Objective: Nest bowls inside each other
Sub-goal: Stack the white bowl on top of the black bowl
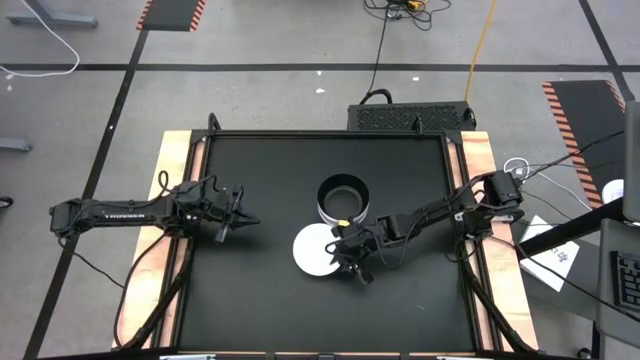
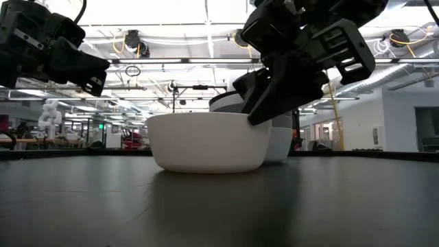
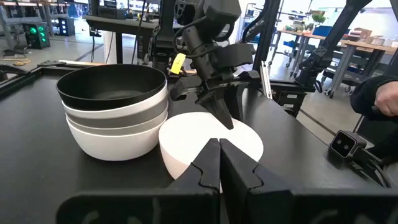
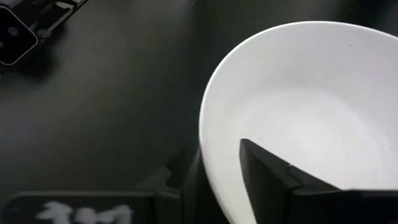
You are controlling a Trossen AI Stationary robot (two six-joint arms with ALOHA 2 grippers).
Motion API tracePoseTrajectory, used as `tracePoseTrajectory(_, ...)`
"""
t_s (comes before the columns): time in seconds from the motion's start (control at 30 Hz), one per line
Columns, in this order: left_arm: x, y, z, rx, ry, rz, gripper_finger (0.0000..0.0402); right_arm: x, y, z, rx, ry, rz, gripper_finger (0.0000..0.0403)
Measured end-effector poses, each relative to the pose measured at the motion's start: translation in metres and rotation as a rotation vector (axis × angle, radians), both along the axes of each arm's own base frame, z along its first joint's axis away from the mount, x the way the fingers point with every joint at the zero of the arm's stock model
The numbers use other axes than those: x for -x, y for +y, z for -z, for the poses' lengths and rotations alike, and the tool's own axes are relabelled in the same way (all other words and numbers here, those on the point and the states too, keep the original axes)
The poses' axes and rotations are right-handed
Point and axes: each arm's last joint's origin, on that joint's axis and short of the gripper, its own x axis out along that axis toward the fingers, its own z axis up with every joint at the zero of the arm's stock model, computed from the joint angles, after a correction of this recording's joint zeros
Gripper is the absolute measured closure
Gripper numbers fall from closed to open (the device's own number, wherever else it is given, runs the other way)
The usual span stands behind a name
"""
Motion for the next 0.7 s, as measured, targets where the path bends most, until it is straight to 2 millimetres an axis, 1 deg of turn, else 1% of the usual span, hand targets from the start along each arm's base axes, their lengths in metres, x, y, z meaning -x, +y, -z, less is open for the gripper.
tracePoseTrajectory(0.13, 0.000, 0.000, 0.000, 0.000, 0.000, 0.000, 0.0398, 0.001, 0.004, 0.001, 0.001, 0.009, -0.009, 0.0319)
tracePoseTrajectory(0.3, 0.000, 0.000, 0.000, 0.001, -0.001, 0.000, 0.0398, -0.001, 0.005, 0.013, 0.001, 0.032, -0.010, 0.0336)
tracePoseTrajectory(0.4, 0.000, 0.000, -0.001, 0.001, -0.006, 0.000, 0.0398, -0.002, 0.006, 0.017, 0.004, 0.037, -0.008, 0.0368)
tracePoseTrajectory(0.47, 0.000, 0.000, -0.001, 0.001, -0.007, 0.000, 0.0398, -0.004, 0.006, 0.014, 0.001, 0.014, -0.010, 0.0391)
tracePoseTrajectory(0.5, 0.000, 0.000, -0.001, 0.001, -0.006, 0.000, 0.0398, -0.004, 0.006, 0.013, 0.002, 0.006, -0.010, 0.0395)
tracePoseTrajectory(0.7, 0.000, 0.000, -0.001, 0.008, -0.005, -0.006, 0.0398, -0.002, 0.010, 0.002, 0.000, -0.035, -0.037, 0.0400)
